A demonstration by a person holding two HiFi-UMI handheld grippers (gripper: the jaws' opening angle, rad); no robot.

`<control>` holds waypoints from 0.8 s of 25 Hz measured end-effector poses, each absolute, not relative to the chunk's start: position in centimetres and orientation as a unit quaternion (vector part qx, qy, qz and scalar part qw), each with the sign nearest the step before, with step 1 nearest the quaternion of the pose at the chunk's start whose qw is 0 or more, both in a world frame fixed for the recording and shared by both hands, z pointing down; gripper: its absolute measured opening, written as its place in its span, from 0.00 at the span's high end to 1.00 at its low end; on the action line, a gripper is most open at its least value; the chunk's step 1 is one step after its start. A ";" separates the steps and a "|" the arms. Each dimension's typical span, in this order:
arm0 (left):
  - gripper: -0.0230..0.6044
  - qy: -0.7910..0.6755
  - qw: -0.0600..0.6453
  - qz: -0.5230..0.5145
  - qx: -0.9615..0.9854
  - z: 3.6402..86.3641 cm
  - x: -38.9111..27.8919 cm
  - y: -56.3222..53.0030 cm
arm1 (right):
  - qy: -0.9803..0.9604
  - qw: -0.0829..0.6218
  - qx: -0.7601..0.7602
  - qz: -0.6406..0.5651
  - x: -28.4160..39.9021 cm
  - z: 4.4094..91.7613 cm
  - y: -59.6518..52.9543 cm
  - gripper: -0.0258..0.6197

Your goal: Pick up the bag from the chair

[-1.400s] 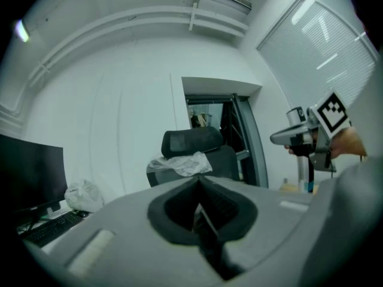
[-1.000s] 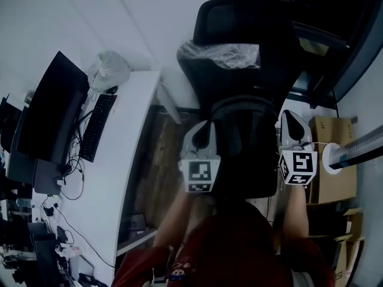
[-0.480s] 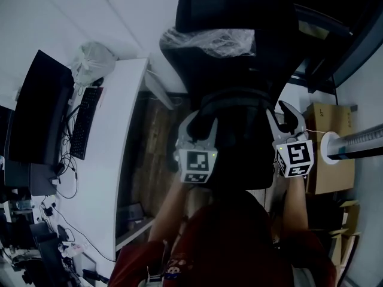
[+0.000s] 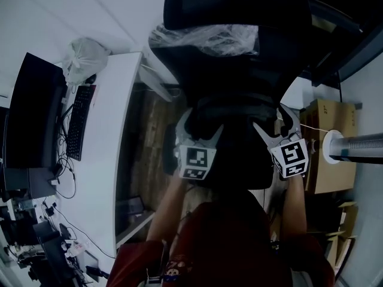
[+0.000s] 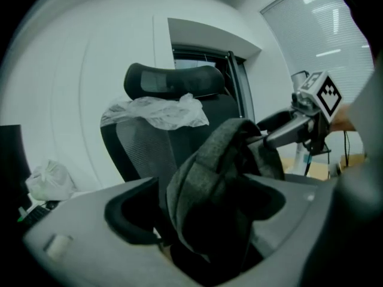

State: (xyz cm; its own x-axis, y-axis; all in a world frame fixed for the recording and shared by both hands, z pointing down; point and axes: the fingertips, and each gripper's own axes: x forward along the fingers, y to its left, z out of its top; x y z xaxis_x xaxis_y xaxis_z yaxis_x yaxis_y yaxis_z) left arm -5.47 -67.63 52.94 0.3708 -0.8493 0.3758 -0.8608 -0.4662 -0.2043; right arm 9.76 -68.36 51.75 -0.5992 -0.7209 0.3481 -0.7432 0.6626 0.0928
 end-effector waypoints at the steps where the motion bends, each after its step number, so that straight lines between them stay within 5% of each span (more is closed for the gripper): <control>1: 0.31 -0.516 0.018 0.218 0.829 53.3 -5.4 -68.1 | -0.895 0.182 0.406 0.036 9.7 52.2 -68.9 0.39; 11: 0.21 -0.471 0.036 0.223 0.853 55.9 -3.8 -71.6 | -0.915 0.154 0.363 0.084 9.0 55.0 -72.5 0.33; 20: 0.41 -0.488 0.029 0.231 0.841 56.7 -3.4 -72.4 | -0.911 0.143 0.383 0.061 9.0 55.6 -73.7 0.38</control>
State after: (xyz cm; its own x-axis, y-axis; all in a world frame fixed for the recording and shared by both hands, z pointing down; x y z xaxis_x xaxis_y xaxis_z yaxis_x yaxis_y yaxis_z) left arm -3.38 -72.43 56.66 0.4164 -0.8084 0.4161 -0.8348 -0.5212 -0.1771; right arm 9.03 -73.66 55.55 -0.6656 -0.6802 0.3072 -0.7152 0.6989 -0.0020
